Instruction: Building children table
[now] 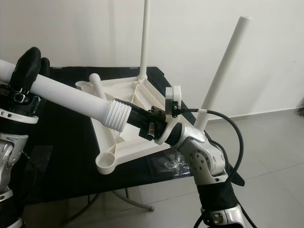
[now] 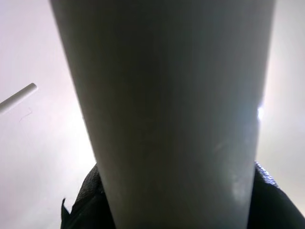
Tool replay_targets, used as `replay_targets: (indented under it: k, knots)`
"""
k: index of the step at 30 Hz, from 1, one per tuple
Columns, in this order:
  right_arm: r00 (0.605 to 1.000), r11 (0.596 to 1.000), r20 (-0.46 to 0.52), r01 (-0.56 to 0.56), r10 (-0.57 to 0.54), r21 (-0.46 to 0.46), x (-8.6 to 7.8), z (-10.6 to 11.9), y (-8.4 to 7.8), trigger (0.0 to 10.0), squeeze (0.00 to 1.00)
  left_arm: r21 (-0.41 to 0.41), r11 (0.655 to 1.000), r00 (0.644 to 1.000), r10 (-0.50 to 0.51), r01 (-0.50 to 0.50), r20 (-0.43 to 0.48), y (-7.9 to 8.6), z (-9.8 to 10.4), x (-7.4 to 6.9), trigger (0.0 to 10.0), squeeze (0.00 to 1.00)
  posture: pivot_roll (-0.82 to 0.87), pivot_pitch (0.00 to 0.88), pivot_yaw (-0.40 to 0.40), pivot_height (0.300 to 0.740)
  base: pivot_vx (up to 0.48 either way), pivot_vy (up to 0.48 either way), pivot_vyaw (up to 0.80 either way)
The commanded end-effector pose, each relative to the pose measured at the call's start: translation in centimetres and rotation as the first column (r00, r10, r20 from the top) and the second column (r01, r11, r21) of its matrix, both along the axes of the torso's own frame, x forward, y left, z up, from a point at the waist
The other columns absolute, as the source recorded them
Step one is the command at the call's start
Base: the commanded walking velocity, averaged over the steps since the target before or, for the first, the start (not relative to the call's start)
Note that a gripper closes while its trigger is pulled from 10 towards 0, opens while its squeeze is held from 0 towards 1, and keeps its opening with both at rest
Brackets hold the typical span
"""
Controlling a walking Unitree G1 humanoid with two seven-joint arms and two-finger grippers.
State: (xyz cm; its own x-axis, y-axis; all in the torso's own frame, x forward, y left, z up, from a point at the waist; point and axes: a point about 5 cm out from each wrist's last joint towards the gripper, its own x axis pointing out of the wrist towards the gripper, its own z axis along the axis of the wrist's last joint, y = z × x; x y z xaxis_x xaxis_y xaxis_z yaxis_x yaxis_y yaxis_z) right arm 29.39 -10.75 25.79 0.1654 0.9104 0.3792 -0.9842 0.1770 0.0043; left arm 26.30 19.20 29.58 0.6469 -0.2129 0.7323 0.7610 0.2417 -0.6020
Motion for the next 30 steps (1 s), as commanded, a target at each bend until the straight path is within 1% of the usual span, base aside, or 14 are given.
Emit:
replay_targets:
  k: [1,10,11,14,16,17,18,20,21,24,25,26,27,30]
  knots:
    - [0.998,0.998,0.023,-0.064,0.065,-0.027,-0.7,0.0,0.8,10.0,0.0,0.014,1.0,1.0,0.022,-0.022,-0.013,0.2,0.1,0.1,0.0,0.0,-0.02,0.005,-0.053,0.74,0.0,0.0,0.0]
    - [0.999,0.999,0.003,-0.036,0.036,-0.036,-0.7,-0.5,0.8,10.0,0.0,0.015,1.0,1.0,0.01,-0.01,-0.002,0.1,0.2,-0.1,0.0,0.0,-0.02,0.007,-0.054,0.74,0.0,0.0,0.0]
    - [0.999,0.998,-0.015,-0.038,0.037,-0.045,-0.7,-0.9,0.9,10.0,1.0,0.021,1.0,1.0,0.018,-0.018,0.001,0.3,0.4,-0.1,0.0,0.0,-0.01,0.009,-0.056,0.74,0.0,0.0,0.0]
    - [0.998,0.996,-0.051,-0.042,0.038,-0.083,-1.1,-2.1,0.4,10.0,1.0,0.036,0.998,0.999,0.049,-0.05,0.023,1.1,1.2,-0.1,0.0,0.0,-0.01,0.011,-0.057,0.74,0.0,0.0,0.0]
    - [0.998,0.996,-0.051,-0.042,0.038,-0.083,-1.1,-2.1,0.4,10.0,1.0,0.036,0.998,0.999,0.049,-0.05,0.023,1.1,1.2,-0.1,0.0,0.0,-0.01,0.011,-0.057,0.74,0.0,0.0,0.0]
    - [0.998,0.992,-0.061,-0.023,0.016,-0.122,-1.1,-3.0,-0.3,10.0,1.0,0.041,0.996,0.996,0.072,-0.074,0.043,1.9,1.9,-0.1,0.0,0.0,-0.02,0.012,-0.049,0.74,0.0,0.0,0.0]
    - [0.998,0.992,-0.061,-0.023,0.016,-0.122,-1.1,-3.0,-0.3,10.0,1.0,0.041,0.996,0.996,0.072,-0.074,0.043,1.9,1.9,-0.1,0.0,0.0,-0.02,0.012,-0.049,0.74,0.0,0.0,0.0]
    - [0.997,0.989,-0.073,-0.006,-0.004,-0.147,-1.2,-3.6,-1.1,10.0,1.0,0.041,0.994,0.994,0.095,-0.097,0.059,2.9,2.7,0.0,0.0,0.0,-0.02,0.012,-0.046,0.74,0.0,0.0,0.0]
    - [0.997,0.989,-0.073,-0.006,-0.004,-0.147,-1.2,-3.6,-1.1,10.0,1.0,0.041,0.994,0.994,0.095,-0.097,0.059,2.9,2.7,0.0,0.0,0.0,-0.02,0.012,-0.046,0.74,0.0,0.0,0.0]
    - [0.997,0.976,-0.076,-0.008,-0.009,-0.216,-2.0,-4.4,-2.8,10.0,1.0,0.069,0.987,0.987,0.136,-0.143,0.09,4.3,3.7,0.0,0.0,0.0,-0.03,0.012,-0.04,0.74,0.0,0.0,0.0]
    - [0.997,0.976,-0.076,-0.008,-0.009,-0.216,-2.0,-4.4,-2.8,10.0,1.0,0.069,0.987,0.987,0.136,-0.143,0.09,4.3,3.7,0.0,0.0,0.0,-0.03,0.012,-0.04,0.74,0.0,0.0,0.0]
    - [0.997,0.963,-0.076,0.013,-0.034,-0.269,-2.3,-4.9,-3.9,10.0,1.0,0.088,0.981,0.98,0.163,-0.173,0.111,5.2,4.3,0.0,0.0,0.0,-0.03,0.013,-0.039,0.74,0.0,0.0,0.0]
    - [0.996,0.957,-0.077,0.023,-0.047,-0.289,-2.4,-5.0,-4.5,10.0,1.0,0.099,0.977,0.977,0.175,-0.188,0.12,5.6,4.6,-0.1,0.0,0.0,-0.03,0.014,-0.038,0.74,0.0,0.0,0.0]
    - [0.996,0.953,-0.076,0.028,-0.053,-0.3,-2.5,-5.0,-4.9,10.0,1.0,0.113,0.973,0.975,0.185,-0.199,0.127,5.9,4.8,-0.1,0.0,0.0,-0.03,0.014,-0.038,0.74,0.0,0.0,0.0]
